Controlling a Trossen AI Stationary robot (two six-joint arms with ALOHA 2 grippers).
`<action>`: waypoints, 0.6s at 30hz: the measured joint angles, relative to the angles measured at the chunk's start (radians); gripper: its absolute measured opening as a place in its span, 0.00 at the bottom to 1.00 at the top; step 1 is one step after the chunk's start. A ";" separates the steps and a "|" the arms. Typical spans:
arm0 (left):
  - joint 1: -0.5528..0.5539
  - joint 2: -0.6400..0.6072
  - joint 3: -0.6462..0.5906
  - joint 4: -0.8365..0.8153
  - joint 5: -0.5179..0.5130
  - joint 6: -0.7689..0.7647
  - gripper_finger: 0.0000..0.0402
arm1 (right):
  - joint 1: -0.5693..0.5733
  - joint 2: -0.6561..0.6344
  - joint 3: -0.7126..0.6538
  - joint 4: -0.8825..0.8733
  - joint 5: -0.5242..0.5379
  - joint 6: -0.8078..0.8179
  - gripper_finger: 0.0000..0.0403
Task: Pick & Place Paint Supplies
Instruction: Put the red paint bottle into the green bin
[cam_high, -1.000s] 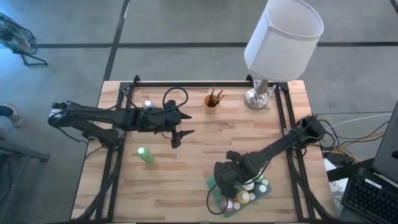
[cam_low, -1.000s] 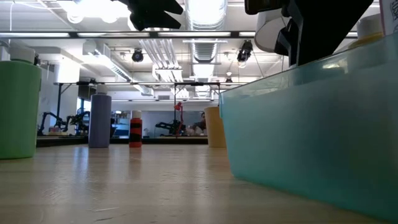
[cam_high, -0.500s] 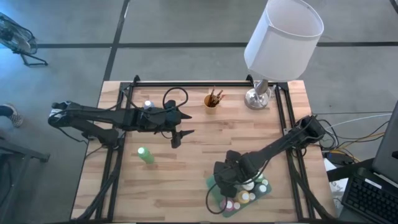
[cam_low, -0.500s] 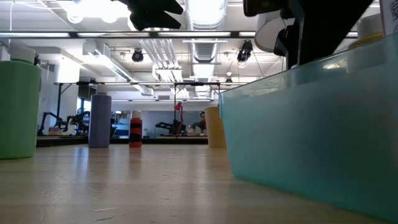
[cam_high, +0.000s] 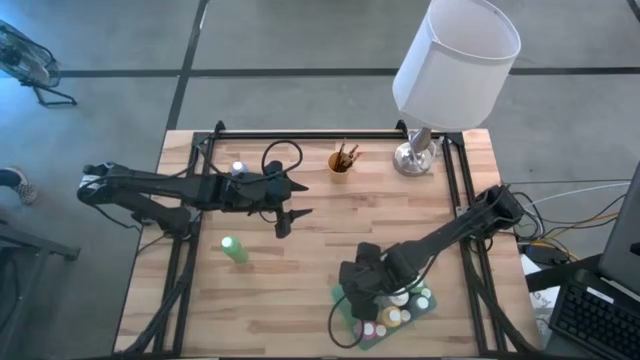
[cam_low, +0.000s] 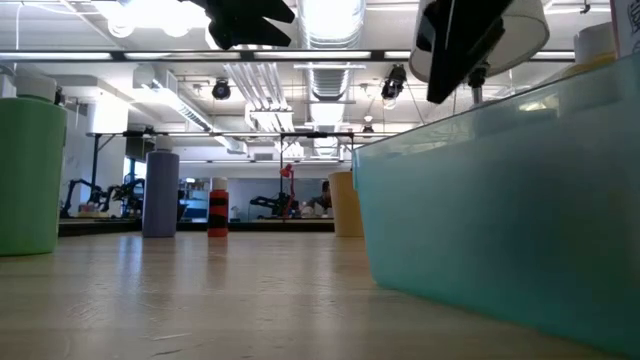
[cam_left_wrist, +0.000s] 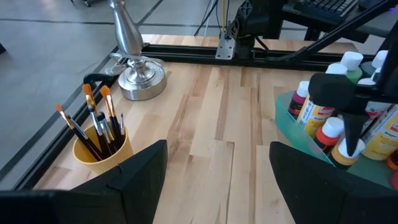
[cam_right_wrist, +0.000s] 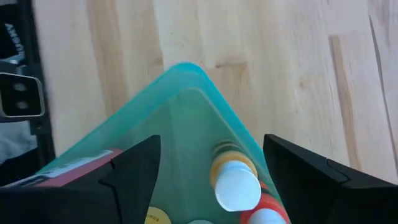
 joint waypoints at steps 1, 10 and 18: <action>0.000 0.000 0.000 0.000 0.000 -0.001 0.71 | 0.000 0.000 0.007 -0.001 0.000 -0.016 0.70; 0.000 0.000 0.000 0.000 0.000 -0.001 0.71 | -0.022 0.000 0.057 -0.001 0.000 -0.176 0.65; 0.000 0.000 0.000 0.000 0.000 -0.003 0.71 | -0.059 -0.001 0.123 0.004 0.004 -0.343 0.57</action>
